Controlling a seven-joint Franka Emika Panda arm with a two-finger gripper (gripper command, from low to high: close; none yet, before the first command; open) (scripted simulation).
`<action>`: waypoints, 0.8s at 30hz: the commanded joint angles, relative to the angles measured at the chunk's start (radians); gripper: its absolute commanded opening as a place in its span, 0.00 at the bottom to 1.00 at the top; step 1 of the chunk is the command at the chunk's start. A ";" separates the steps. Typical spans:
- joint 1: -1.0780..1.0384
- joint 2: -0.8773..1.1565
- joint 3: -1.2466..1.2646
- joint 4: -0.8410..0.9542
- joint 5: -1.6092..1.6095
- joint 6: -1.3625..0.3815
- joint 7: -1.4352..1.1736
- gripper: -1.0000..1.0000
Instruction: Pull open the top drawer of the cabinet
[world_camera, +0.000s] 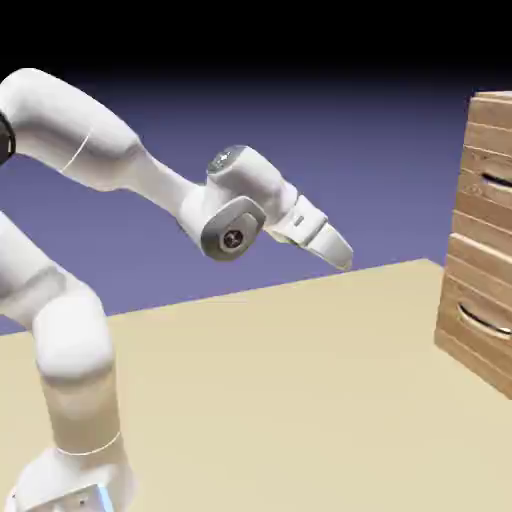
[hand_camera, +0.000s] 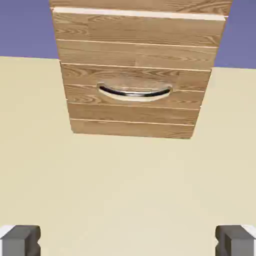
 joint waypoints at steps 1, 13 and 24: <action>-0.016 0.030 0.026 0.021 -0.044 -0.007 -0.001 0.50; -0.208 0.383 0.334 0.267 -0.565 -0.089 -0.019 0.50; -0.383 0.708 0.617 0.492 -1.044 -0.163 -0.035 0.50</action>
